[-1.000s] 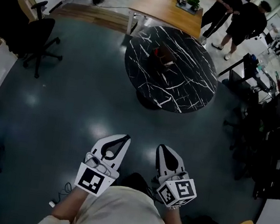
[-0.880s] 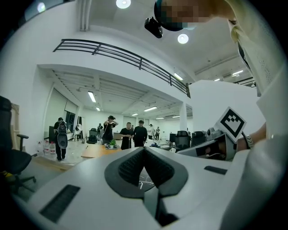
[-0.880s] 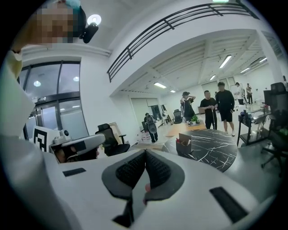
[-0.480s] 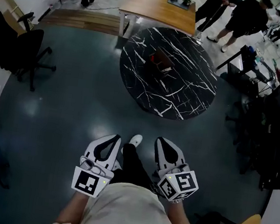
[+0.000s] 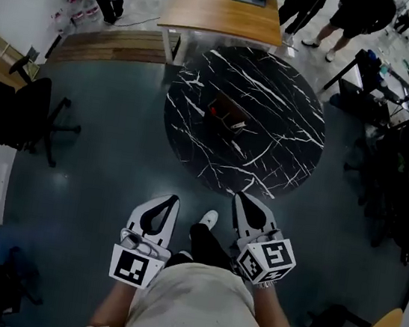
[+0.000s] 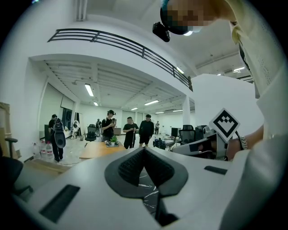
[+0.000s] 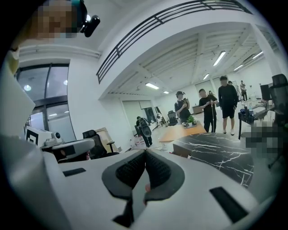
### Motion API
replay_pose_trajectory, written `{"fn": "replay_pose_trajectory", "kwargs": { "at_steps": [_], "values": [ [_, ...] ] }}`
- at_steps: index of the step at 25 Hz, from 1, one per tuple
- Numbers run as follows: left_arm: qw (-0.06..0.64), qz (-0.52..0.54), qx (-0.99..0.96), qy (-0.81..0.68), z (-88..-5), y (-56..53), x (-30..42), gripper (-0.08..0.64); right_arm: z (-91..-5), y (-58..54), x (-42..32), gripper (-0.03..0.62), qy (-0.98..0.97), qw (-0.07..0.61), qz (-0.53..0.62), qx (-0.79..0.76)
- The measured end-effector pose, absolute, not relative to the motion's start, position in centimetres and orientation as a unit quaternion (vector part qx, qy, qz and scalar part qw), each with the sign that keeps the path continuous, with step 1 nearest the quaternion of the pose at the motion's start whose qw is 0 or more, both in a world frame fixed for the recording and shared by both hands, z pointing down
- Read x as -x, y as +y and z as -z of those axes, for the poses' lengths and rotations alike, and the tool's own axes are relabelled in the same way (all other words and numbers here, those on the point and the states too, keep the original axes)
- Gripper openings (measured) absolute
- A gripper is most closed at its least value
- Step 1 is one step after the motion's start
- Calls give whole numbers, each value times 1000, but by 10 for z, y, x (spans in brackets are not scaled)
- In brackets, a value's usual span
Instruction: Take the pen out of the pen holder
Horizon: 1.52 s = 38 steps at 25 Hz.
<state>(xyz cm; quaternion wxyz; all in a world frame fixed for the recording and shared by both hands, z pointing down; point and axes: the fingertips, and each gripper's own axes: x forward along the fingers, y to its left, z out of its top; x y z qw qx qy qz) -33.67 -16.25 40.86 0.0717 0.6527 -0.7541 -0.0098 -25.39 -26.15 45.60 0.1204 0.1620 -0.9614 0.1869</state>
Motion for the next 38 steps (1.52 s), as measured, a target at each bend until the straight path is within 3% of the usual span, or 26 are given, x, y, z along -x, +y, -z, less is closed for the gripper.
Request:
{"fn": "replay_pose_trajectory", "kwargs": {
  "at_steps": [9, 24, 38],
  "values": [
    [60, -4, -703, -709, -393, -282, 383, 11, -443, -363, 280, 18, -953, 118, -180, -215],
    [92, 4, -852, -515, -406, -413, 468, 11, -456, -439, 326, 18, -848, 56, -223, -478],
    [112, -33, -890, -440, -436, -438, 518, 11, -614, -469, 392, 39, -798, 177, -281, -504]
  ]
}}
